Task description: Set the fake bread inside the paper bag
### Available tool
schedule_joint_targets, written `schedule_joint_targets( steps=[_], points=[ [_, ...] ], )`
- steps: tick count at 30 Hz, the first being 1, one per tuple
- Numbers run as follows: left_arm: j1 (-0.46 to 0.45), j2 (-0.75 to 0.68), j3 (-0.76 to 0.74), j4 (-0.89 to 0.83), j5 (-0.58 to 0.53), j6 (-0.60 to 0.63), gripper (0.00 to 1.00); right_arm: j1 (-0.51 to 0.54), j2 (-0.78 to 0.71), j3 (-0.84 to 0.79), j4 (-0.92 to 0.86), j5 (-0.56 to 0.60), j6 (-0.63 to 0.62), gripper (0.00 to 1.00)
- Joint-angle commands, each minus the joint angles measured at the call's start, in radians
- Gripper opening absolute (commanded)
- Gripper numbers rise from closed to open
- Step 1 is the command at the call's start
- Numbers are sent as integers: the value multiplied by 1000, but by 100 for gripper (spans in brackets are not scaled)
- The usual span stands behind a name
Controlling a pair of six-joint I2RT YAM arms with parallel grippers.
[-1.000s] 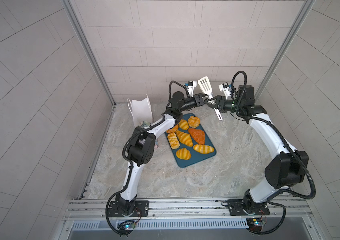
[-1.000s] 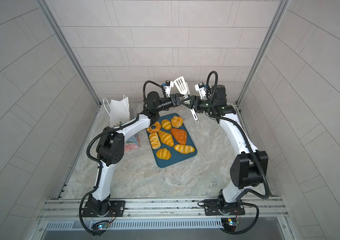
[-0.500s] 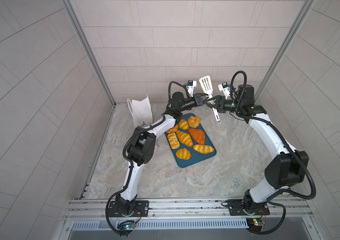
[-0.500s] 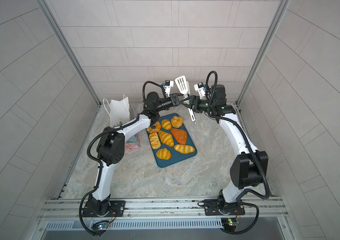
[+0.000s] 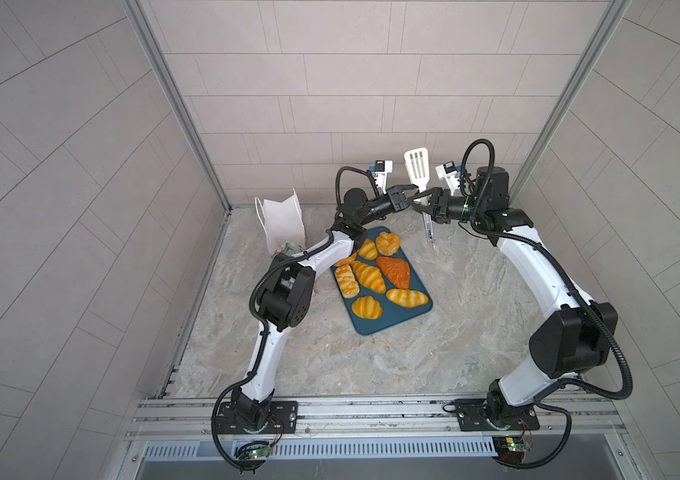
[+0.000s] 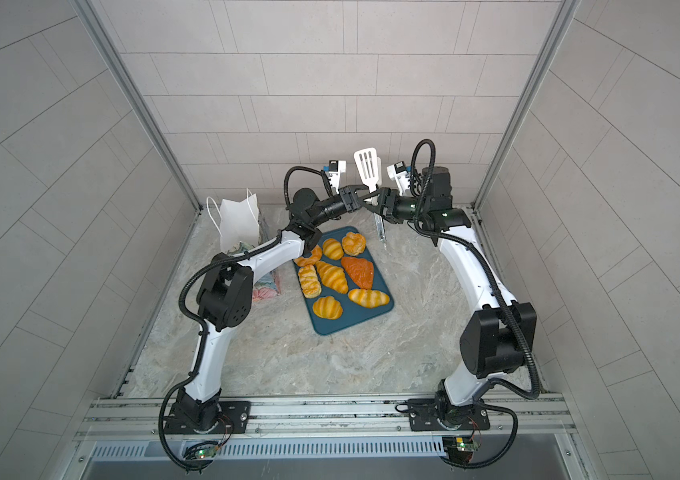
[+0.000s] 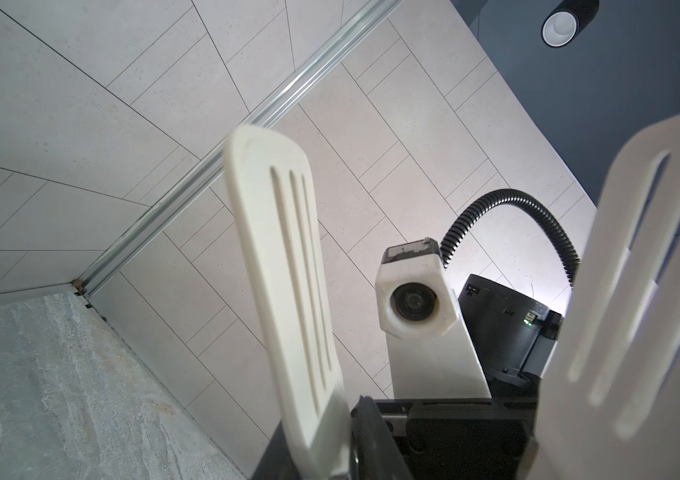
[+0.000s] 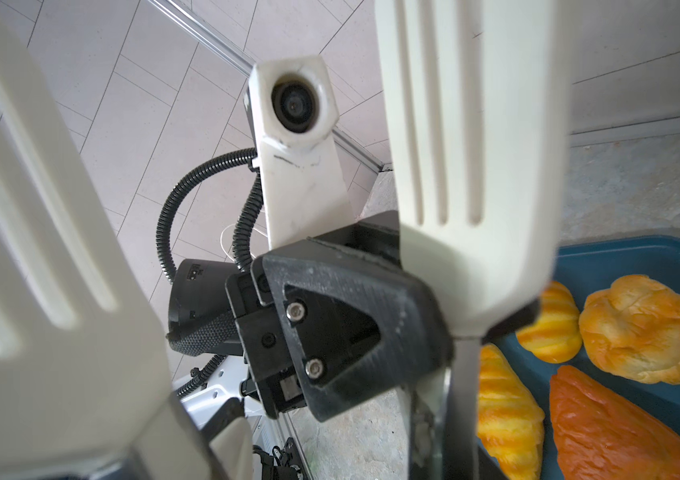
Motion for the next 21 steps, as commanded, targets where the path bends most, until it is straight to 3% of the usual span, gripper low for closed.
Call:
schedule_joint_targets(
  steps=[1,16,21],
  points=[
    [-33,1,-14,145,23,-38,24,7,5,41,54,4,16,70],
    [-44,-3,-49,243,-5,-84,18,6,-12,46,52,3,15,69],
    [-33,-15,-63,225,-5,-80,30,3,-14,57,-18,15,-32,67]
  ],
)
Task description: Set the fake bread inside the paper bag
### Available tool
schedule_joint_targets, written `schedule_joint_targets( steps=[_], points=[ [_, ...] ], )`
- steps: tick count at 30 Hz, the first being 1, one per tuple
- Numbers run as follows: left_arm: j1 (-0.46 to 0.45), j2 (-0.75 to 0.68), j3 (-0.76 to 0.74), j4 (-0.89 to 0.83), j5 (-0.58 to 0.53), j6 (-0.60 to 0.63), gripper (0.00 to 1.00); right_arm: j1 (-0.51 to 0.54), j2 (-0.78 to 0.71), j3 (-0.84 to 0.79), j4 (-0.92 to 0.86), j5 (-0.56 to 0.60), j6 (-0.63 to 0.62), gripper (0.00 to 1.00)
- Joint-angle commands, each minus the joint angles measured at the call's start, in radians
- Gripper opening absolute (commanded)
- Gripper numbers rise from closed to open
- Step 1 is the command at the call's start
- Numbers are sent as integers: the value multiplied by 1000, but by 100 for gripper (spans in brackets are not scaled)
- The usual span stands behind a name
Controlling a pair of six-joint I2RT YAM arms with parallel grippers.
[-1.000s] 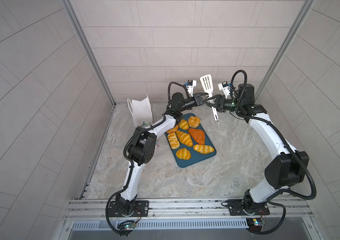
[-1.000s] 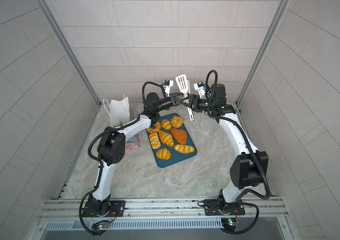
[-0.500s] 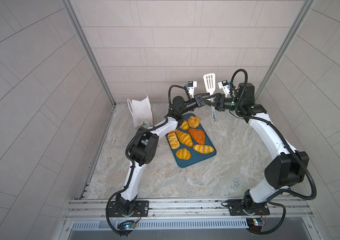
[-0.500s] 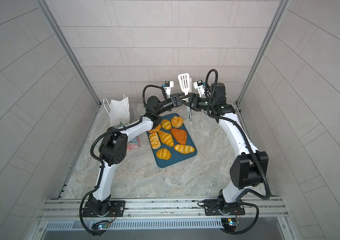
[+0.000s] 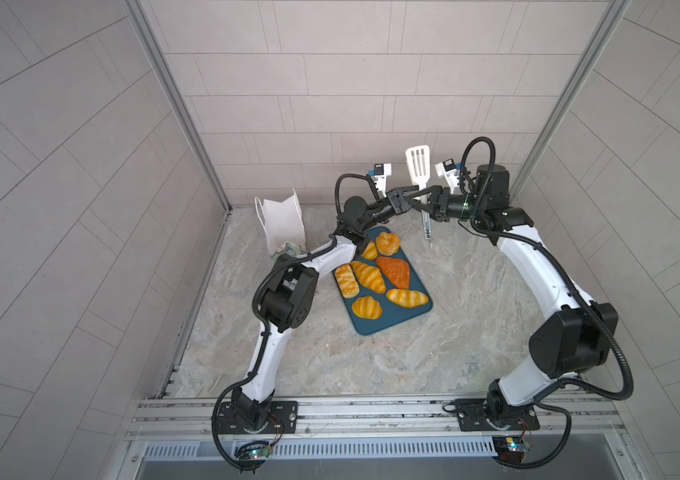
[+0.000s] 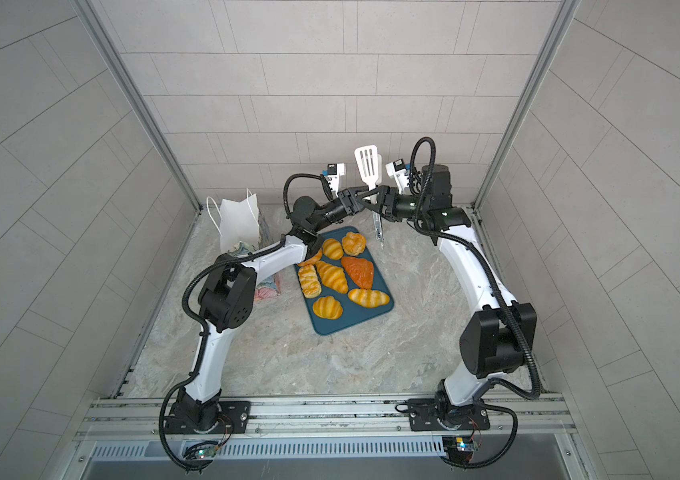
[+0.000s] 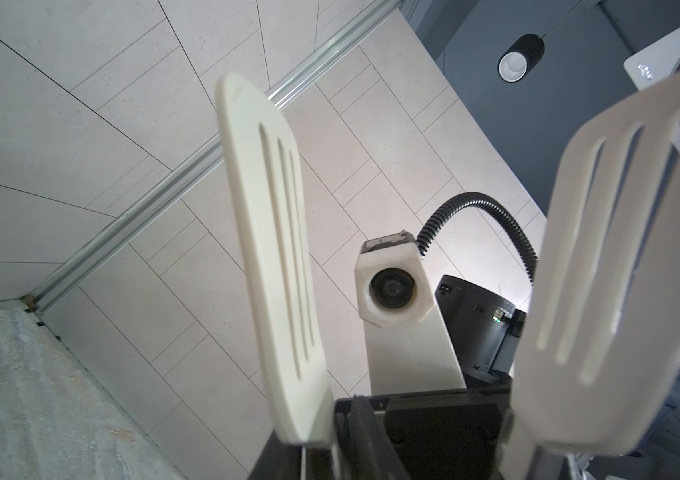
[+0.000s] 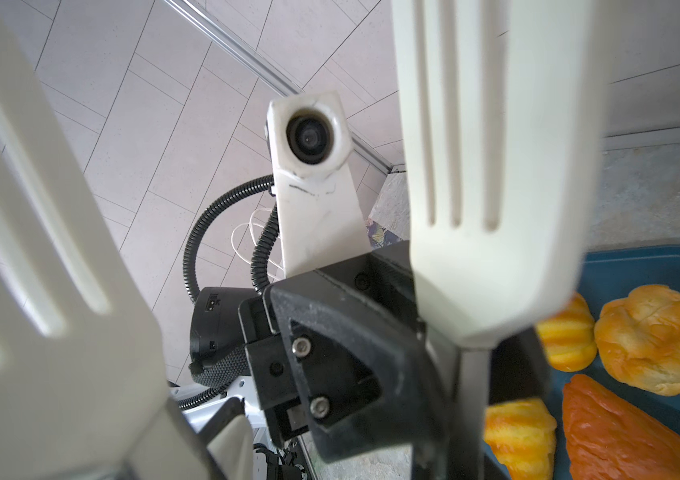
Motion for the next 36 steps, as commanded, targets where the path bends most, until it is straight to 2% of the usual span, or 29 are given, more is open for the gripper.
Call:
schedule_joint_targets(
  steps=[1,3,6,13,22,30,36],
  points=[
    [-11,-18,-16,76,36,-4,32,0,-15,43,-28,25,-44,67],
    [-2,-28,-29,79,34,-7,42,-6,-18,46,-52,28,-64,66],
    [12,-42,-48,73,29,-3,50,-19,-20,45,-79,32,-84,66],
    [25,-74,-60,-99,18,82,57,-48,-15,44,-159,50,-152,65],
    [35,-103,-101,-274,-52,153,65,-73,0,54,-250,82,-225,65],
    [48,-182,-144,-510,-146,279,71,-83,33,93,-436,207,-387,64],
    [57,-248,-148,-712,-209,392,71,-85,40,100,-551,396,-488,63]
  ],
)
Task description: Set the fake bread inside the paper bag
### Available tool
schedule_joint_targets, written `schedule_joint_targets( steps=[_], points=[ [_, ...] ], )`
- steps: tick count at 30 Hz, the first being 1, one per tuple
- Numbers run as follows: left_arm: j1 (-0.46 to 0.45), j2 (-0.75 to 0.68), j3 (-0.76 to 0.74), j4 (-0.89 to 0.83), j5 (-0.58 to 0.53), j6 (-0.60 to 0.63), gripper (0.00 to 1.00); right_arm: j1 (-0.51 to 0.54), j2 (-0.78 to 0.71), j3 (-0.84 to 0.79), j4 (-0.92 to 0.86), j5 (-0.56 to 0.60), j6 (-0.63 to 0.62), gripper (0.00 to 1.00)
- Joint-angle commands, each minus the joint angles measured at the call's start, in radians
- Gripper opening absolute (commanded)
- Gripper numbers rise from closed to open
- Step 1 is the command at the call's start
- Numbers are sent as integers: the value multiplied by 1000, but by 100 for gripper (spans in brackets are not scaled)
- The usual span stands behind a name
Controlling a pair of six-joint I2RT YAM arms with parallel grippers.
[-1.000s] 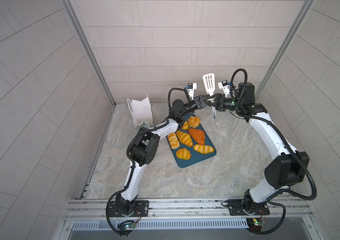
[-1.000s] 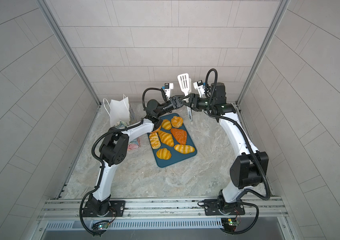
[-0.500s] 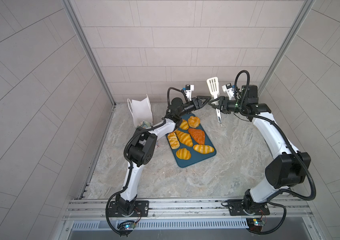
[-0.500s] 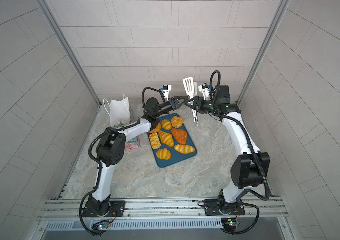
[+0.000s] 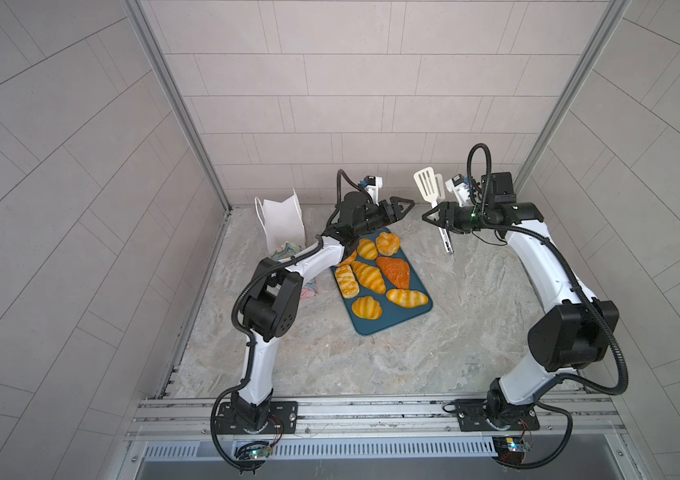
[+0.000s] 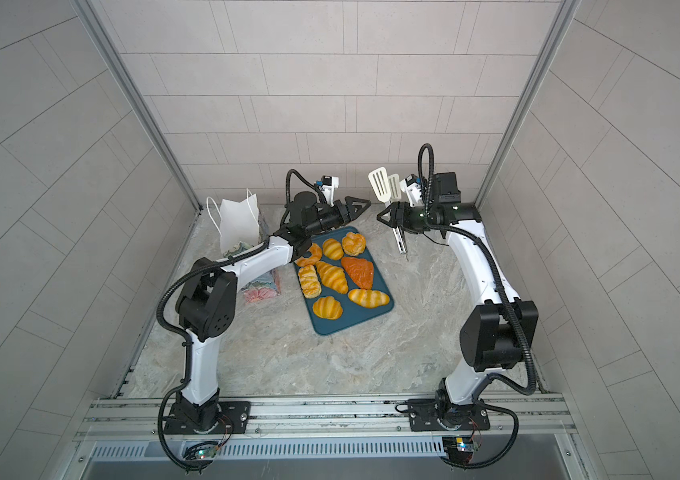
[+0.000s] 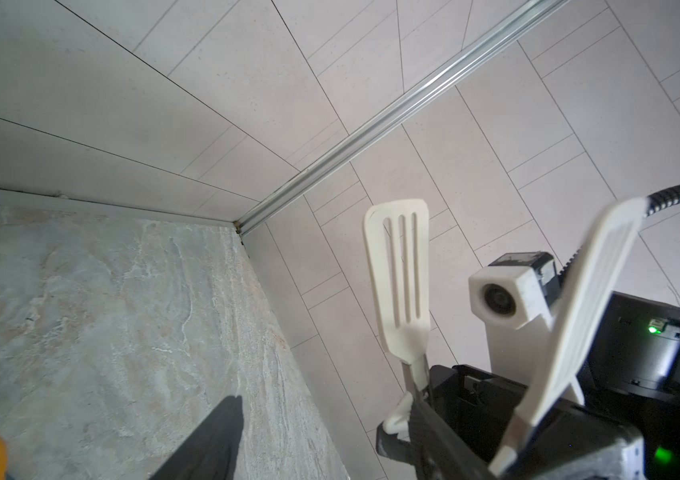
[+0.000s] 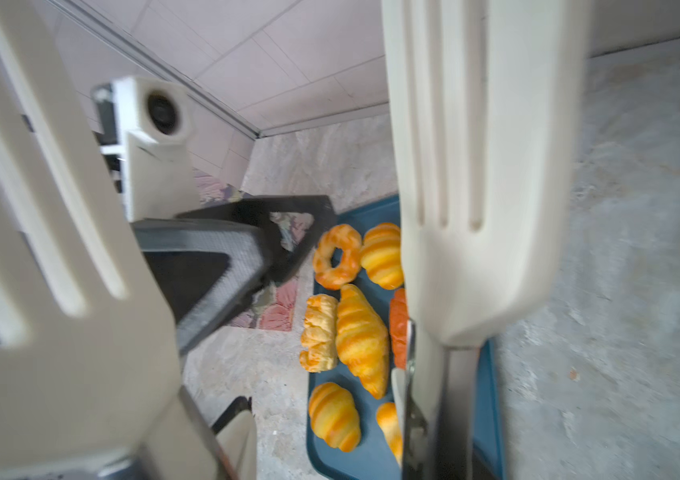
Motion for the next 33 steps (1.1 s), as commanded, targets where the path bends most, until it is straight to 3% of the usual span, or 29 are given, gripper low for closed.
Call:
schedule_joint_targets(
  steps=[1,13,16,20,25,29,33],
  points=[
    [8,-74,11,-161,-57,116,71,-4,1,33,-96,159,-109,63],
    [9,-114,135,-569,-193,293,72,53,0,-41,-241,752,-239,62],
    [6,-119,165,-637,-210,334,72,90,10,-42,-263,846,-253,63],
    [-6,-123,185,-705,-217,389,72,132,25,-36,-278,857,-257,65],
    [-12,-132,156,-656,-123,406,74,116,-7,-57,-232,611,-266,66],
    [-13,-151,148,-638,-95,417,75,106,-22,-50,-227,610,-248,65],
    [-45,-182,164,-720,-142,562,77,102,-7,-24,-275,529,-289,64]
  ],
)
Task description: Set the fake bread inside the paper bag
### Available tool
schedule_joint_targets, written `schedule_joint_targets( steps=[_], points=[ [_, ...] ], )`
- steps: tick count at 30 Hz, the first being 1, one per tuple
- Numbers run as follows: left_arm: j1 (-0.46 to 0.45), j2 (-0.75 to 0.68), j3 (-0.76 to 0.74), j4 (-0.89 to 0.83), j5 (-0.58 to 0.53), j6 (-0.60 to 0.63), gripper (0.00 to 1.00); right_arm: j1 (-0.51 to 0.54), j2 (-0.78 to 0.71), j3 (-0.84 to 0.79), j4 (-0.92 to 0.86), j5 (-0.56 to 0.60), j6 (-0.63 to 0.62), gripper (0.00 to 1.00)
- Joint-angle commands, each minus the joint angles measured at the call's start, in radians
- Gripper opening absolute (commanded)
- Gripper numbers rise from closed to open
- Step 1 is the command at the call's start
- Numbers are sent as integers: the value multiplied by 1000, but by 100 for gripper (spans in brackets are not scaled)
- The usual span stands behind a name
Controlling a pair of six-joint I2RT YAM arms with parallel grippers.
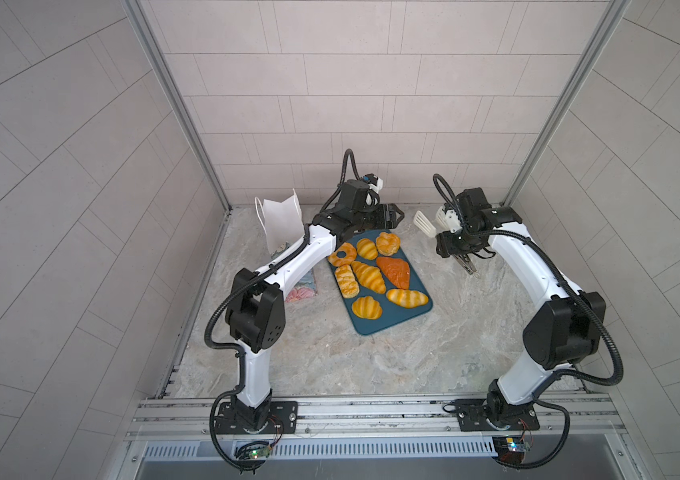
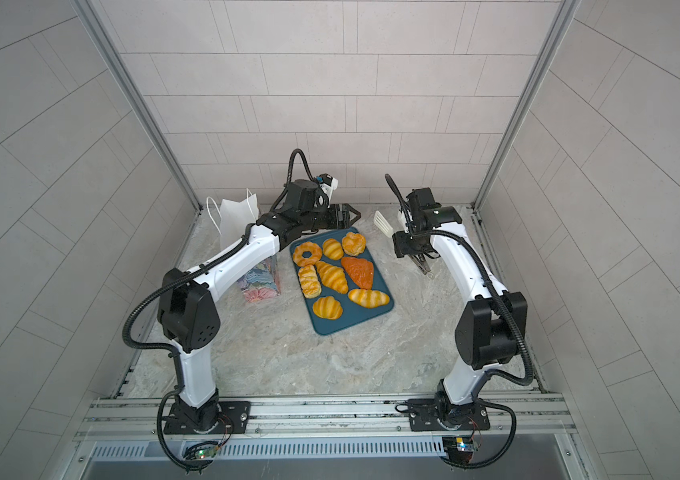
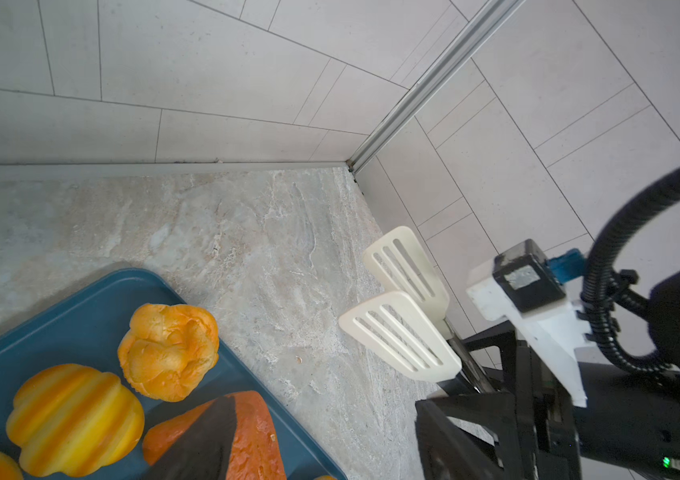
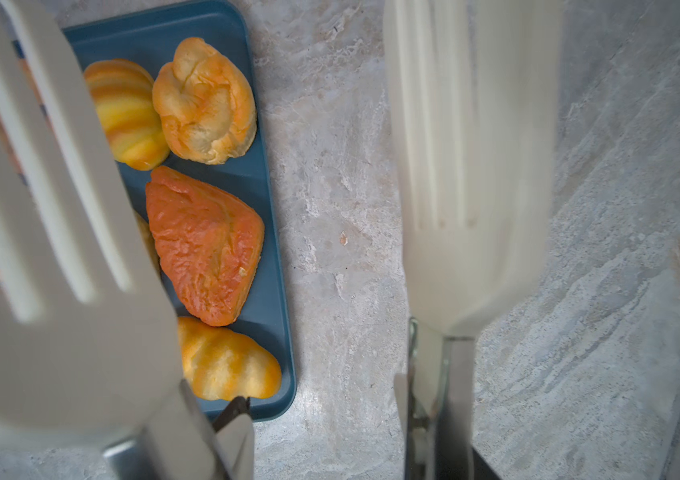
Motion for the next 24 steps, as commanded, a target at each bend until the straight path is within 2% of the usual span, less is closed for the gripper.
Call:
schedule_joint_targets(
  steps=[1,3,12,17,19,20,22,24],
  points=[
    [-36,-66,23,-76,-60,165,79,-3,-30,27,-31,-73,-39,64],
    [-44,-70,26,-96,-79,193,80,-2,-28,22,-29,-52,-40,64],
    [-44,-28,66,-135,-12,294,81,-4,-19,23,-68,-96,-77,64],
    [-39,-23,85,-135,8,346,82,-7,-17,20,-88,-207,-114,64],
    [-16,-26,79,-108,15,282,82,-26,-27,4,-55,-281,-94,64],
    [4,-28,62,-63,56,225,82,-40,-33,-6,-29,-341,-74,63],
    [60,-44,-35,173,178,9,82,-79,-49,-40,47,-471,-25,62],
    [88,-61,-141,422,225,-161,81,-91,-57,-42,84,-523,5,62]
  ],
)
